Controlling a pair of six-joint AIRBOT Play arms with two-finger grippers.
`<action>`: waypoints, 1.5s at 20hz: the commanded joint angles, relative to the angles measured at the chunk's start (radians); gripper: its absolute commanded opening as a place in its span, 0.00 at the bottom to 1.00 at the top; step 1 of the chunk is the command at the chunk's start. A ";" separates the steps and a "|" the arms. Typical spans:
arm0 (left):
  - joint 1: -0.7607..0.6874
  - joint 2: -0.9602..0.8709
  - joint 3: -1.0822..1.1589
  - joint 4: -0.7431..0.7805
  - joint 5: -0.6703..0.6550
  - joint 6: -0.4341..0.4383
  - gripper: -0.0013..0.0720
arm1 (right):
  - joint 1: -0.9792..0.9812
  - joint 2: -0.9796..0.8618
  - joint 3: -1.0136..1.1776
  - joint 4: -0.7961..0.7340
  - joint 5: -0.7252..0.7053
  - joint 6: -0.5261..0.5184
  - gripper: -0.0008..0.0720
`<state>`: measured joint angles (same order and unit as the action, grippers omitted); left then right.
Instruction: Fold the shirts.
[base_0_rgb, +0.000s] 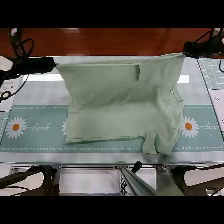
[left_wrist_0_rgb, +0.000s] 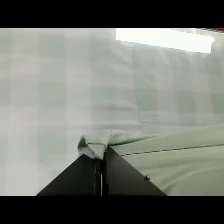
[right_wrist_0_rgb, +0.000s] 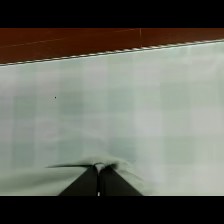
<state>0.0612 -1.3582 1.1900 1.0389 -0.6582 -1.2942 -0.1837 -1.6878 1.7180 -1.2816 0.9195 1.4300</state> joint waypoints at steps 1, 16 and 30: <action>-0.023 -0.117 0.004 0.001 0.038 0.009 0.05 | 0.001 -0.095 0.000 0.015 0.018 0.003 0.05; 0.035 -0.195 0.030 -0.002 -0.514 -0.174 0.05 | 0.001 -0.073 -0.005 -0.089 0.496 0.016 0.05; 0.183 0.064 -0.117 0.154 -0.706 -0.172 0.74 | -0.188 0.154 -0.148 -0.256 0.710 -0.010 0.68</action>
<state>0.1879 -1.3991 1.1606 1.1500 -1.3365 -1.4784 -0.2951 -1.6203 1.6596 -1.5085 1.5879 1.4151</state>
